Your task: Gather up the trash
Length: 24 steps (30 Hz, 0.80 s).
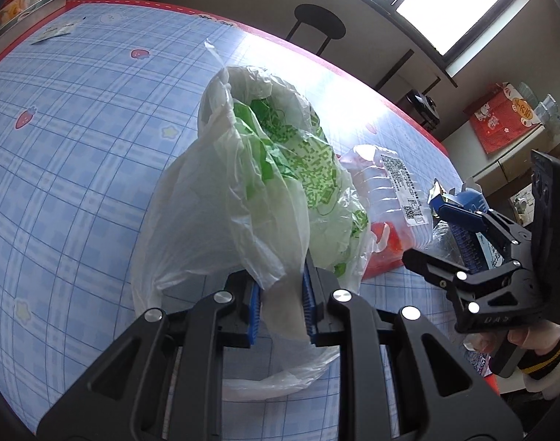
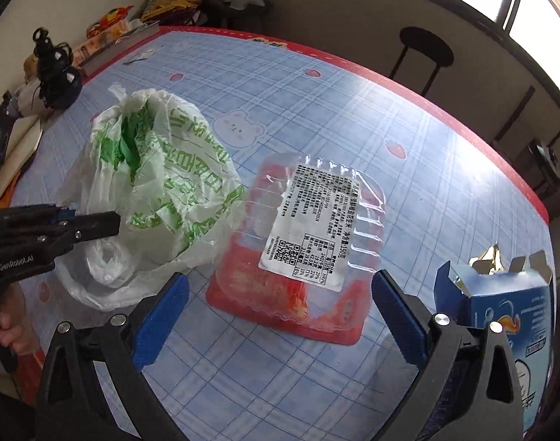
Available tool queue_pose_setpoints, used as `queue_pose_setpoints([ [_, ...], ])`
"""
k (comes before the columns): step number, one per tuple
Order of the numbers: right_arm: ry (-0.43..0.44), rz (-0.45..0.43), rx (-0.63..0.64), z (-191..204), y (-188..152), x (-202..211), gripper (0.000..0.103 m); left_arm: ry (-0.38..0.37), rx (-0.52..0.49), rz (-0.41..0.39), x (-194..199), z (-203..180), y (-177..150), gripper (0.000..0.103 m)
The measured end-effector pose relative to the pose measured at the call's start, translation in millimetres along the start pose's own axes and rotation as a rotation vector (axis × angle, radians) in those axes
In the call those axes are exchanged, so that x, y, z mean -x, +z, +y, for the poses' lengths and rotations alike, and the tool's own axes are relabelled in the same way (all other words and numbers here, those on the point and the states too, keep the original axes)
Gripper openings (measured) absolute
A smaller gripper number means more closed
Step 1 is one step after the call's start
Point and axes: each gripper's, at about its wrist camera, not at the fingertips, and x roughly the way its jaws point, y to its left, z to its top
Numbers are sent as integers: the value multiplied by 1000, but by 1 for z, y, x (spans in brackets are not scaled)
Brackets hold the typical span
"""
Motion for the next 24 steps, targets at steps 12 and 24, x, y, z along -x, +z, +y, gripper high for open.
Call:
queue_pose_setpoints([
  [12, -248, 98, 80, 12, 22, -42, 99, -29, 33, 12, -8, 9, -6, 23],
  [24, -307, 131, -21, -17, 33, -58, 99, -39, 44, 16, -14, 13, -5, 23],
])
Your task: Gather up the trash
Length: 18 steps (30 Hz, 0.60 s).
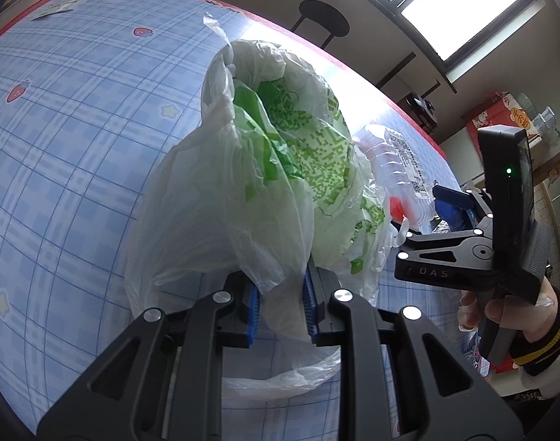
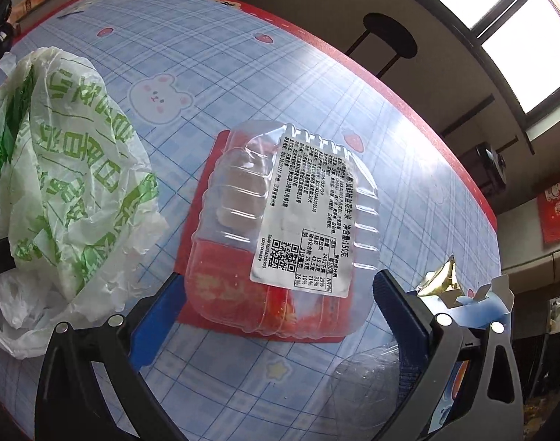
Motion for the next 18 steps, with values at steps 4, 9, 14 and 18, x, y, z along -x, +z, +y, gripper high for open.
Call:
queue_pose_setpoints([
  [4, 14, -30, -3, -3, -8, -1, 98, -3, 4, -1, 0, 1, 0, 23],
  [9, 86, -31, -18, -1, -19, 12, 82, -3, 8, -5, 0, 0, 1, 23],
  [14, 115, -26, -15, -4, -21, 15, 77, 1, 11, -11, 4, 2, 2, 23],
  [18, 190, -4, -59, -17, -14, 18, 79, 9, 14, -20, 9, 3, 2, 23],
])
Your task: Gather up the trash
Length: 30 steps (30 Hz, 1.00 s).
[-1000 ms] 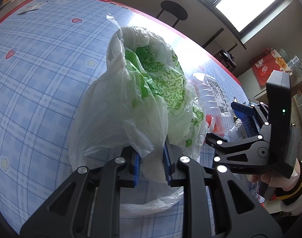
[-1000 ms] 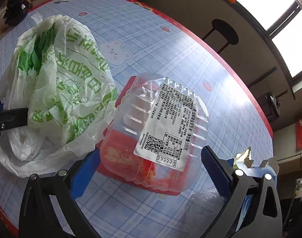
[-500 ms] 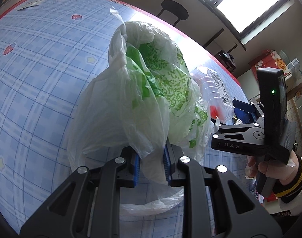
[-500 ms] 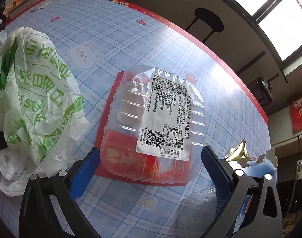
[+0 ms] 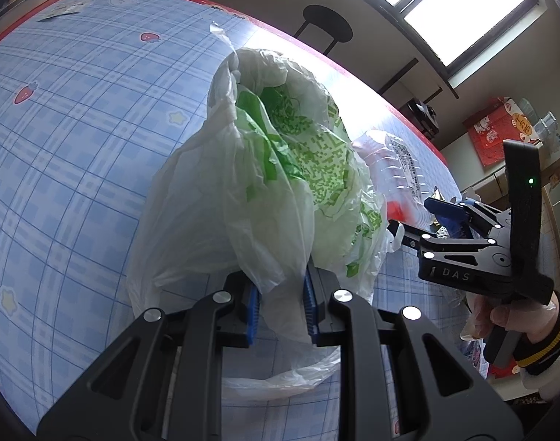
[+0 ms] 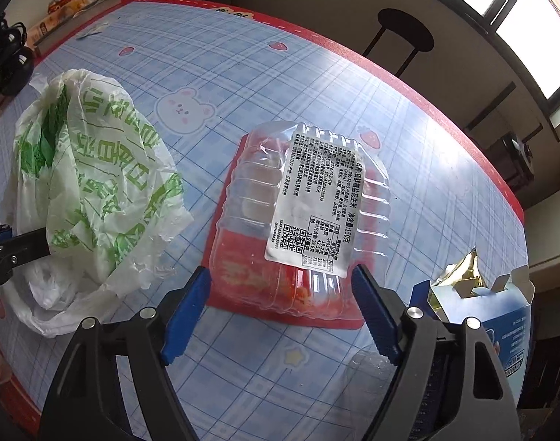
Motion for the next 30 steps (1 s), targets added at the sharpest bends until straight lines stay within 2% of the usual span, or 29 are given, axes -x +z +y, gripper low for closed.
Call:
queue_pose_setpoints([
  [3, 73, -63, -68, -21, 16, 18, 92, -1, 11, -11, 4, 3, 2, 23],
  [5, 80, -85, -77, -32, 28, 22, 93, -5, 18, -15, 2, 2, 7, 23],
  [10, 96, -15, -202, -69, 45, -7, 93, -36, -7, -20, -9, -18, 24, 23],
  [13, 198, 54, -328, -90, 44, -32, 94, -27, -20, -10, -22, -27, 33, 22],
  [16, 318, 79, -426, -95, 37, -43, 94, -28, -14, 6, -30, -31, 40, 22],
  [18, 334, 81, -429, -88, 33, -41, 94, -32, -29, 21, -32, -32, 40, 22],
  [20, 367, 91, -402, -75, 30, -38, 90, -28, -47, 34, -33, -33, 40, 22],
  [24, 423, 111, -378, -49, 22, -27, 72, -24, -28, 47, -29, -25, 39, 22],
  [30, 460, 90, -372, -30, 10, -7, 59, -3, -72, 62, -11, -24, 30, 20],
])
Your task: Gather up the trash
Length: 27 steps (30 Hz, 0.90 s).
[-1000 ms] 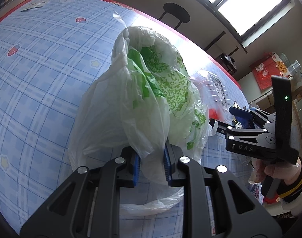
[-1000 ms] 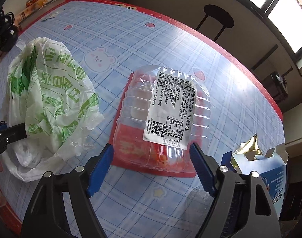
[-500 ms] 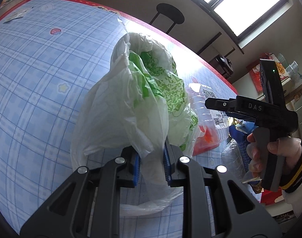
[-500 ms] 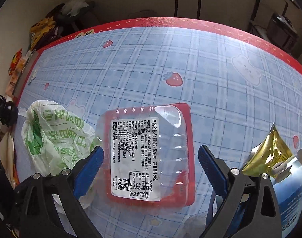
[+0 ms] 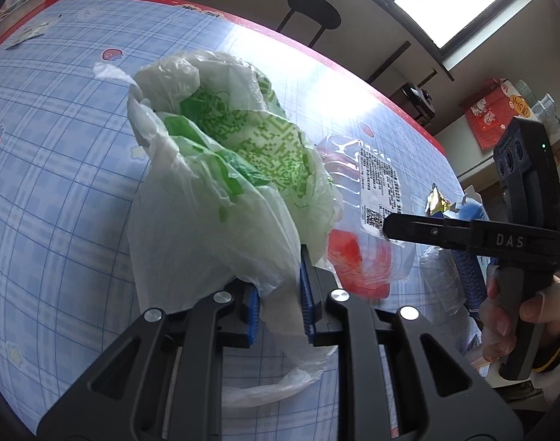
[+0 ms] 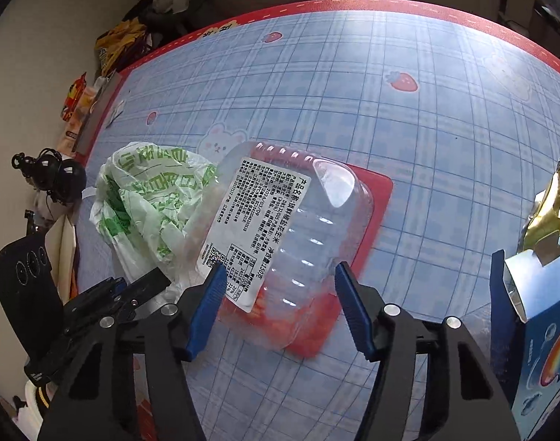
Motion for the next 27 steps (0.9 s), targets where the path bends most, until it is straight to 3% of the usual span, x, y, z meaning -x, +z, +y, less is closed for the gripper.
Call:
queue_pose_setpoints([
  [4, 13, -34, 50, 14, -12, 21, 56, -18, -70, 16, 13, -18, -11, 20],
  [9, 31, -22, 72, 19, -33, 35, 48, -107, -116, 46, 18, -44, -32, 20],
  [10, 48, -22, 69, 17, -38, 38, 41, -123, -114, 58, 16, -47, -35, 19],
  [15, 6, -68, 42, 3, -46, 51, 40, -107, -104, 44, 18, -50, -42, 18],
  [18, -41, -104, -8, -18, -48, 59, 48, -108, -93, -17, 34, -45, -31, 16],
  [23, -85, -155, -52, -41, -40, 68, 49, -167, -97, -108, 46, -53, 9, 15],
  [27, -115, -165, -86, -57, -13, 69, 52, -213, -105, -73, 21, -70, 37, 14],
])
